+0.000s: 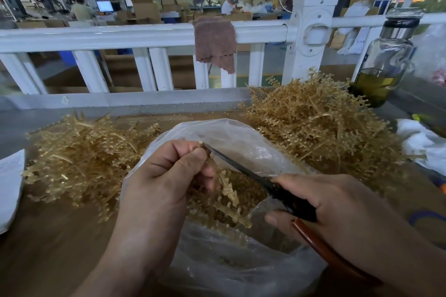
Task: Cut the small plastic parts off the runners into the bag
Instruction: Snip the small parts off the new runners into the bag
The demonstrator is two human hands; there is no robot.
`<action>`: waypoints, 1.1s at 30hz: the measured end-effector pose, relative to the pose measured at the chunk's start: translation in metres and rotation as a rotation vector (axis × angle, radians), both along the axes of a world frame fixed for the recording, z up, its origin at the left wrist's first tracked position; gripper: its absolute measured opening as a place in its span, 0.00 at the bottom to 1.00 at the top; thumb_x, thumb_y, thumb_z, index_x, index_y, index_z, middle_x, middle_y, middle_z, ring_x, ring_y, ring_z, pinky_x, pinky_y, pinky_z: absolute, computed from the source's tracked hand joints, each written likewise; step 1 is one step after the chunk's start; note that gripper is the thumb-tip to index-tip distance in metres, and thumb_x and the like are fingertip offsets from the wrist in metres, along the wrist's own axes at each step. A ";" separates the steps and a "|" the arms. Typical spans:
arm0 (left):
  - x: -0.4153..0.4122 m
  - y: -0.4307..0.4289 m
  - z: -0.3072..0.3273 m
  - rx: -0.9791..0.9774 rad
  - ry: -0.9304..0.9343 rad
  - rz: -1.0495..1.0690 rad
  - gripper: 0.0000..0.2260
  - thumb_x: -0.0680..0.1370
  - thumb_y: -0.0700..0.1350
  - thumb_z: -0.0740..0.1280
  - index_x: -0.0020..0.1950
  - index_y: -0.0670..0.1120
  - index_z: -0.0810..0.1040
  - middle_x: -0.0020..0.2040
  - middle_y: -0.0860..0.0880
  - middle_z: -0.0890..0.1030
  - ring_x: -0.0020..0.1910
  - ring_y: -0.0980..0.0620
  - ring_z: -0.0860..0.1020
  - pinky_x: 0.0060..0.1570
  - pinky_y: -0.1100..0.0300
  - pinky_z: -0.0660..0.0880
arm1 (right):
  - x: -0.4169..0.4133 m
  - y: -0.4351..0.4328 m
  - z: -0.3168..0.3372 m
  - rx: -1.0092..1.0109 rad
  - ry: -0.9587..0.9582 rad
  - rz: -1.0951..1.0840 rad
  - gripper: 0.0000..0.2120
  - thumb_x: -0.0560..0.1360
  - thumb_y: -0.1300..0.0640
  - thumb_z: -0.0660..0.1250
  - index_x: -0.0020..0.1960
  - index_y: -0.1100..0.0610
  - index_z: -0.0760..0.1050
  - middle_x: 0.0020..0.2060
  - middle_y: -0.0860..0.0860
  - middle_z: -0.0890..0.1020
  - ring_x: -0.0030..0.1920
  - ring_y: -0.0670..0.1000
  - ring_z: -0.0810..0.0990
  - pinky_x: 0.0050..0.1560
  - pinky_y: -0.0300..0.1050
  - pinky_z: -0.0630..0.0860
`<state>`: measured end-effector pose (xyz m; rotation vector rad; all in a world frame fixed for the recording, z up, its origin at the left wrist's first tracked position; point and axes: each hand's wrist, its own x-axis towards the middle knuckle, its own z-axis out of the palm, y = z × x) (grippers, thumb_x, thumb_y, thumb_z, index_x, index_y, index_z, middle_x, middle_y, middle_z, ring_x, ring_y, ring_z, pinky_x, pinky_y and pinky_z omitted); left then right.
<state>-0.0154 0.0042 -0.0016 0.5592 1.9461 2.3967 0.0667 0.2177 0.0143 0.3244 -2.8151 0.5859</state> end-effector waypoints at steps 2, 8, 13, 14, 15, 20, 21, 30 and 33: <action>0.001 -0.001 0.002 -0.010 -0.011 -0.009 0.10 0.76 0.46 0.71 0.35 0.46 0.78 0.31 0.44 0.76 0.29 0.51 0.75 0.30 0.64 0.73 | -0.001 0.002 -0.001 -0.006 -0.008 0.018 0.19 0.73 0.31 0.60 0.44 0.46 0.75 0.32 0.41 0.76 0.34 0.42 0.76 0.31 0.37 0.70; 0.002 -0.001 0.007 -0.016 0.005 -0.025 0.10 0.75 0.45 0.67 0.34 0.46 0.77 0.30 0.45 0.75 0.26 0.53 0.73 0.27 0.67 0.71 | -0.001 0.007 0.002 -0.022 -0.014 0.032 0.25 0.72 0.28 0.59 0.52 0.47 0.77 0.37 0.41 0.79 0.38 0.43 0.79 0.36 0.42 0.74; 0.003 -0.001 0.008 -0.076 0.051 -0.031 0.13 0.76 0.42 0.71 0.32 0.46 0.77 0.28 0.47 0.75 0.24 0.56 0.72 0.26 0.69 0.69 | 0.000 0.006 0.005 -0.010 -0.015 0.028 0.22 0.72 0.28 0.59 0.53 0.43 0.77 0.37 0.39 0.79 0.38 0.42 0.79 0.35 0.42 0.73; 0.003 -0.001 0.008 -0.081 0.055 -0.038 0.13 0.76 0.41 0.71 0.32 0.46 0.77 0.28 0.47 0.75 0.24 0.56 0.72 0.26 0.69 0.70 | 0.000 0.006 0.005 -0.007 -0.017 0.029 0.22 0.72 0.29 0.59 0.53 0.43 0.77 0.36 0.39 0.79 0.37 0.42 0.79 0.35 0.41 0.73; 0.003 -0.001 0.008 -0.083 0.058 -0.044 0.12 0.76 0.41 0.70 0.32 0.46 0.77 0.28 0.47 0.75 0.25 0.56 0.73 0.26 0.69 0.70 | 0.000 0.006 0.005 -0.004 -0.019 0.028 0.21 0.72 0.29 0.59 0.52 0.44 0.77 0.36 0.40 0.79 0.37 0.42 0.79 0.35 0.41 0.73; 0.002 -0.001 0.008 -0.081 0.046 -0.067 0.11 0.74 0.41 0.71 0.32 0.48 0.77 0.29 0.48 0.76 0.26 0.55 0.74 0.28 0.68 0.71 | 0.000 0.005 0.006 0.011 -0.018 0.015 0.21 0.73 0.31 0.58 0.48 0.45 0.78 0.33 0.40 0.78 0.35 0.42 0.78 0.32 0.40 0.72; 0.002 -0.001 0.009 -0.077 0.042 -0.069 0.11 0.74 0.41 0.72 0.31 0.48 0.77 0.28 0.48 0.75 0.26 0.55 0.73 0.27 0.68 0.71 | 0.001 0.004 0.007 0.015 -0.021 0.010 0.20 0.73 0.31 0.58 0.47 0.45 0.77 0.32 0.41 0.78 0.35 0.42 0.78 0.32 0.40 0.72; 0.004 -0.001 0.009 -0.095 0.006 -0.065 0.14 0.77 0.41 0.67 0.31 0.49 0.77 0.28 0.48 0.75 0.25 0.56 0.73 0.26 0.69 0.70 | 0.001 0.003 0.007 0.022 -0.039 0.025 0.21 0.73 0.33 0.56 0.46 0.47 0.79 0.30 0.42 0.77 0.33 0.44 0.77 0.31 0.40 0.72; 0.002 -0.002 0.007 -0.105 -0.006 -0.052 0.16 0.80 0.39 0.65 0.32 0.48 0.77 0.29 0.48 0.75 0.26 0.55 0.73 0.27 0.68 0.70 | 0.001 0.003 0.004 0.014 -0.029 0.030 0.20 0.73 0.33 0.57 0.44 0.46 0.78 0.30 0.41 0.77 0.33 0.43 0.77 0.30 0.37 0.70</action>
